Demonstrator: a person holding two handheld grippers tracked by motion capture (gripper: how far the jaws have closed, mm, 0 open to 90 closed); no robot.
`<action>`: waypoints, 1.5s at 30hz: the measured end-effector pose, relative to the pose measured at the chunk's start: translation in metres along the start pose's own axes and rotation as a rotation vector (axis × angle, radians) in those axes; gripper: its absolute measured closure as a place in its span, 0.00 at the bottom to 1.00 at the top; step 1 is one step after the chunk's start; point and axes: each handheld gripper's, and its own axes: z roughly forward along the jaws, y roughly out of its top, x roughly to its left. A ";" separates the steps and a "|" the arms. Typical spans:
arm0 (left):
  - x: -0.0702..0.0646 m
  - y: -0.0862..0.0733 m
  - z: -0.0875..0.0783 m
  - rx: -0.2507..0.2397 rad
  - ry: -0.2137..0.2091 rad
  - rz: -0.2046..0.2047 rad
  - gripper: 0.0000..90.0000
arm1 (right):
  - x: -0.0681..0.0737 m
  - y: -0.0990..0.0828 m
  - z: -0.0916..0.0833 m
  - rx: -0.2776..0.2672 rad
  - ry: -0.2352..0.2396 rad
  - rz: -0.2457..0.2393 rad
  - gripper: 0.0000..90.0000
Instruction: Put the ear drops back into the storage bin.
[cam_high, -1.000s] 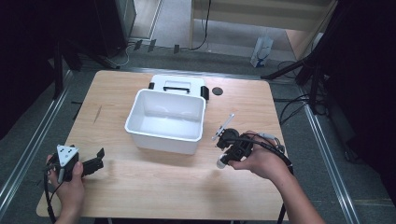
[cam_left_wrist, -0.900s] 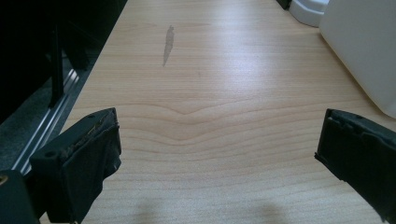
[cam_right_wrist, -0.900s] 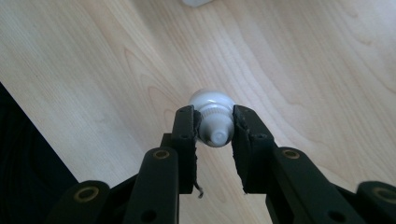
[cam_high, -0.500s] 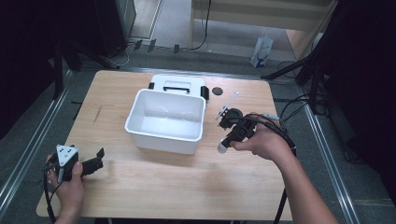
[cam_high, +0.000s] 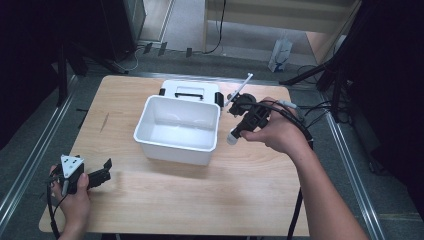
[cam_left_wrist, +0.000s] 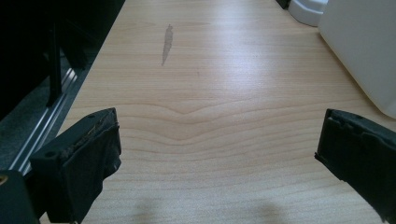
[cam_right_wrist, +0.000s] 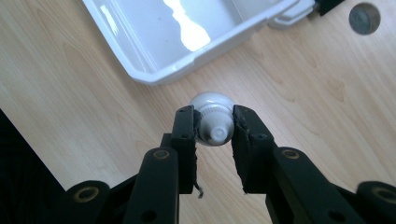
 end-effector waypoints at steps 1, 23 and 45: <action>0.000 0.000 0.000 0.000 0.000 0.000 0.00 | 0.000 0.000 0.000 0.000 0.000 0.000 0.80; 0.001 0.000 0.000 0.000 -0.004 -0.005 0.00 | 0.023 0.060 0.005 -0.035 -0.016 -0.133 0.80; 0.000 0.000 0.000 -0.002 -0.005 -0.004 0.00 | 0.024 0.070 0.068 0.075 -0.051 -0.338 0.80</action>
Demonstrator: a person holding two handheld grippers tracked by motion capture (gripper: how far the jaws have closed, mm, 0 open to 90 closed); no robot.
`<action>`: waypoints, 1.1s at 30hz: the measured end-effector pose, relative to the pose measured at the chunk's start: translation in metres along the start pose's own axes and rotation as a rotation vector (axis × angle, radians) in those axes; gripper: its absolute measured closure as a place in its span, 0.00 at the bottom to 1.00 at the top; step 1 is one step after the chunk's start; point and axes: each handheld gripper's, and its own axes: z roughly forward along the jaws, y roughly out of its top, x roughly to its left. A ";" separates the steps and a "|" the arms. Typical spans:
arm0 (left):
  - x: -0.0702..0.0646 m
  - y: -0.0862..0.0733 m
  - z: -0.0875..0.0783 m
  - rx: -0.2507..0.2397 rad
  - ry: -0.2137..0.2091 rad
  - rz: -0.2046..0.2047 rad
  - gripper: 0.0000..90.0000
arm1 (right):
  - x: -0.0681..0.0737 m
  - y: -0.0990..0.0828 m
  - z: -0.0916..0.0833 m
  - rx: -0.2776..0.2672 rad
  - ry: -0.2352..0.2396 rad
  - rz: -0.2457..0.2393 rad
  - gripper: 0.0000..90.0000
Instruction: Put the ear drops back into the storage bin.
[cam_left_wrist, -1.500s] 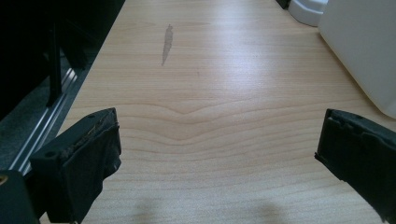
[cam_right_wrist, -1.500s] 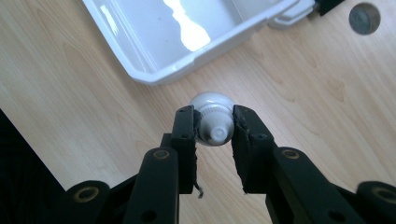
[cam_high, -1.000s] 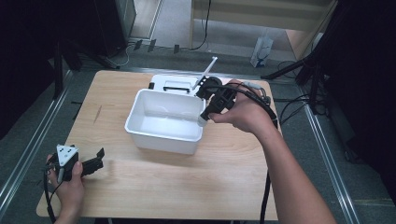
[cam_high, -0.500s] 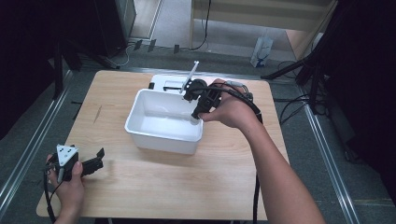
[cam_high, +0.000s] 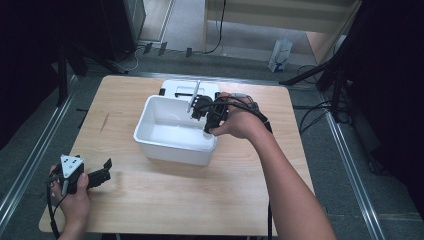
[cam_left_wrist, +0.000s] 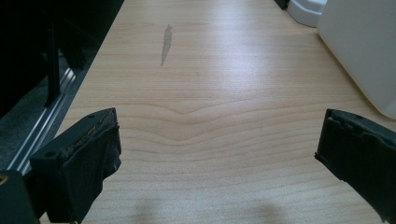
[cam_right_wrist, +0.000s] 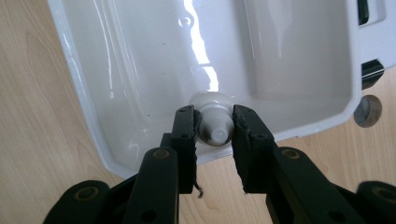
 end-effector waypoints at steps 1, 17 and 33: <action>0.000 0.000 0.000 0.001 0.000 0.001 0.00 | 0.000 0.000 0.002 0.002 0.003 0.002 0.80; -0.001 0.000 0.000 0.001 0.002 0.011 0.00 | 0.000 -0.001 0.032 0.056 0.017 -0.017 0.80; -0.001 0.000 0.000 0.001 0.000 0.008 0.00 | 0.003 0.003 0.063 0.131 0.041 -0.054 0.80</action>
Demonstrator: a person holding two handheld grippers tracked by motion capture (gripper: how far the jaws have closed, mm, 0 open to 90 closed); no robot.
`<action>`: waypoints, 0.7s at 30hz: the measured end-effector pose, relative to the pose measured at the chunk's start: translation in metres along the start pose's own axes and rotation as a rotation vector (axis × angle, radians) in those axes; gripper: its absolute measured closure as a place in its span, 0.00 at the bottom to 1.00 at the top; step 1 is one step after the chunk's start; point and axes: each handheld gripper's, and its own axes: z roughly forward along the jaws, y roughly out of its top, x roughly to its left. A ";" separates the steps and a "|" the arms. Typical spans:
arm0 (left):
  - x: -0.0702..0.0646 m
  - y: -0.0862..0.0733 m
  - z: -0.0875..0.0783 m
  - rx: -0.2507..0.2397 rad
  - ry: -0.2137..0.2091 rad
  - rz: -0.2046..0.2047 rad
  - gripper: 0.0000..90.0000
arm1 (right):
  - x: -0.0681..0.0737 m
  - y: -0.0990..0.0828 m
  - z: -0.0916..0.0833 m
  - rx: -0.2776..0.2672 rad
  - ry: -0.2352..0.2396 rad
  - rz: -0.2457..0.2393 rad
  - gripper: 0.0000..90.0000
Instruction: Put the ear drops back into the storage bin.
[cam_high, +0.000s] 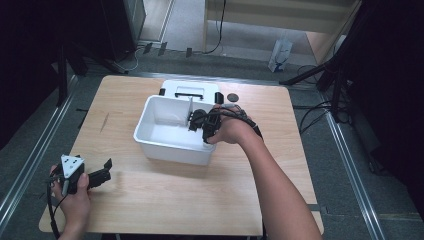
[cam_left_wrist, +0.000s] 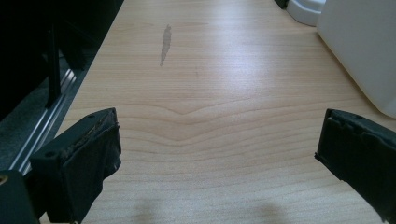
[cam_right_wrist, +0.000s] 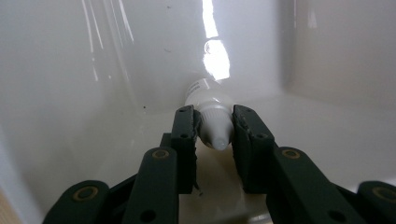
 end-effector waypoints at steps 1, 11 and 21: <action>0.000 0.000 0.000 0.000 0.000 0.001 0.00 | 0.000 0.000 0.001 0.001 0.000 -0.002 0.80; 0.000 0.000 0.000 0.001 -0.001 0.001 0.00 | 0.000 0.002 0.005 0.012 0.003 -0.006 0.80; 0.000 0.000 0.000 0.000 -0.001 0.001 0.00 | 0.004 0.000 -0.006 -0.028 -0.006 0.001 0.68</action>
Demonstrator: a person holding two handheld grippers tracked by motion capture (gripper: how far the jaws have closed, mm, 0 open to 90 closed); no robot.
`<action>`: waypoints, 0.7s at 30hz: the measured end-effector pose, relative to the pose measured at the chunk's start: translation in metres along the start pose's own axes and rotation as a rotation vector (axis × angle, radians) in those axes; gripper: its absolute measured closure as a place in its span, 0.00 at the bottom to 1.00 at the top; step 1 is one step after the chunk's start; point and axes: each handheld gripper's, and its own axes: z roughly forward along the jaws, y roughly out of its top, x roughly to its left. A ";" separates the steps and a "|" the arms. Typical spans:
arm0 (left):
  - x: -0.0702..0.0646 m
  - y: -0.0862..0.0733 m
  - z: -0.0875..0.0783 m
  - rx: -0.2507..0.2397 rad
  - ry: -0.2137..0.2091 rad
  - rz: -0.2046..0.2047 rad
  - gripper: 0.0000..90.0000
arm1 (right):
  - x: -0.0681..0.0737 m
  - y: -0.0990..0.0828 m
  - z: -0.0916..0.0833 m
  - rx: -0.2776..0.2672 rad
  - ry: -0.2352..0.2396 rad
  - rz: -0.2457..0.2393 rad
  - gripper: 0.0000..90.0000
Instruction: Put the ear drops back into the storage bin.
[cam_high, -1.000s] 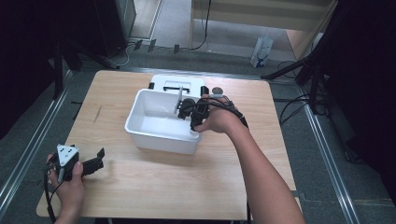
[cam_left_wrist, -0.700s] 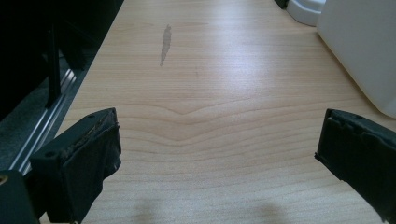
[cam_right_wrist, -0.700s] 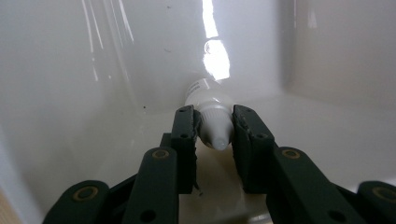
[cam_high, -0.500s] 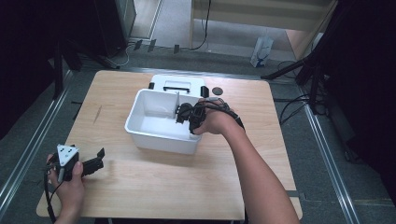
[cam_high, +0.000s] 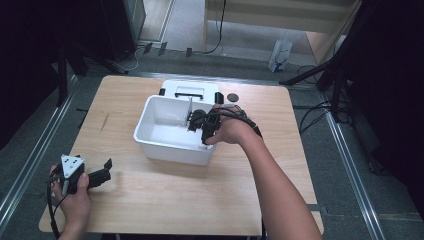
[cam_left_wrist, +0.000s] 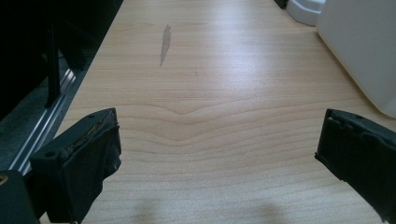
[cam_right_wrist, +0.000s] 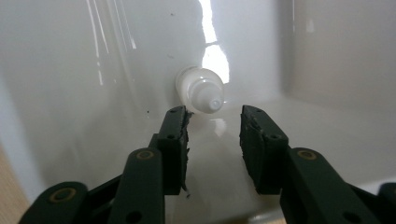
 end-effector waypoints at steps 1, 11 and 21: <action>0.000 0.000 0.000 0.000 0.001 0.001 0.00 | 0.001 0.000 -0.003 -0.006 -0.005 0.000 0.66; 0.000 0.000 0.000 0.001 0.001 0.004 0.00 | 0.001 -0.006 -0.030 -0.064 0.016 0.074 0.60; 0.000 0.000 0.000 0.001 0.000 0.005 0.00 | 0.006 -0.020 -0.052 -0.089 -0.020 0.056 0.44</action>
